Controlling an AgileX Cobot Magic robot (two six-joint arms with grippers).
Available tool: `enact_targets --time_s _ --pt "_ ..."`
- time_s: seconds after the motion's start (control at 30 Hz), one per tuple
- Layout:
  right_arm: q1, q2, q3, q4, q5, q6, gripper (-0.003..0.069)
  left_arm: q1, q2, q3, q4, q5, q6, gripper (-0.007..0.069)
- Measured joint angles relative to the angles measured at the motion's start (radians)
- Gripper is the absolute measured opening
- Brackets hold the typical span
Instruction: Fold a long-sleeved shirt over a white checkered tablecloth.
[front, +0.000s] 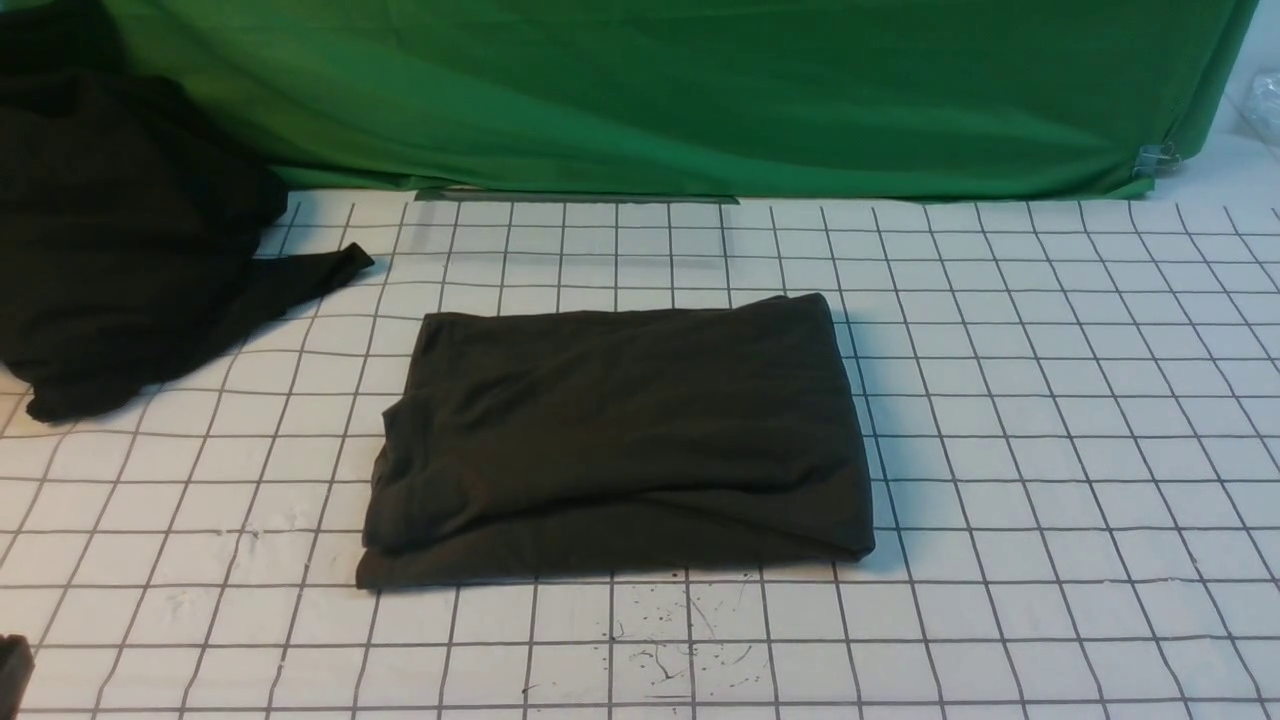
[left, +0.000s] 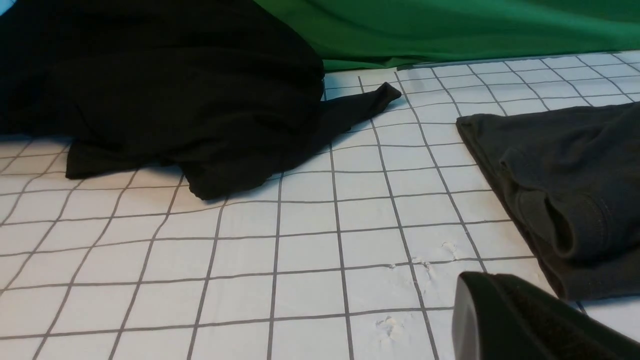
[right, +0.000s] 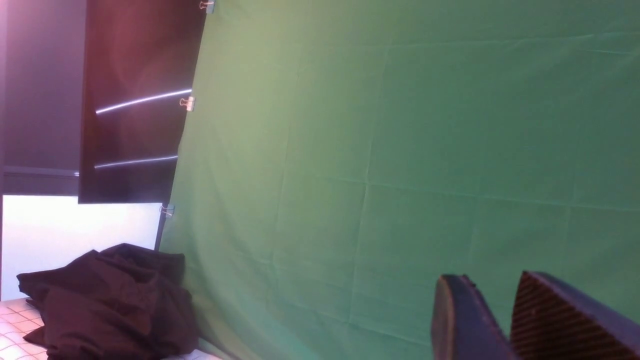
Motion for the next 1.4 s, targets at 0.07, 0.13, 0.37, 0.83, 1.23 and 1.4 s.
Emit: enact_targets --time_s 0.07,0.13,0.37,0.83,1.23,1.4 --pt "0.000 0.000 0.000 0.000 0.000 0.000 0.0166 0.000 0.000 0.000 0.002 0.000 0.000 0.0011" --pt "0.000 0.000 0.000 0.000 0.000 0.000 0.0171 0.000 0.000 0.000 0.007 0.000 0.000 0.0011" --pt "0.000 0.000 0.000 0.000 0.001 0.000 0.0179 0.000 0.000 0.000 0.008 0.000 0.000 0.0011" --pt "-0.006 0.000 0.005 0.000 0.003 -0.016 0.0213 0.000 0.000 0.000 0.010 0.000 0.001 0.0011" --pt "-0.497 0.004 0.445 -0.003 -0.015 -0.160 0.0235 0.000 0.000 0.000 0.011 0.000 0.001 0.0011" --pt "-0.572 -0.029 0.615 -0.006 -0.018 -0.127 0.0239 0.000 0.000 0.000 0.011 0.001 0.001 0.0011"
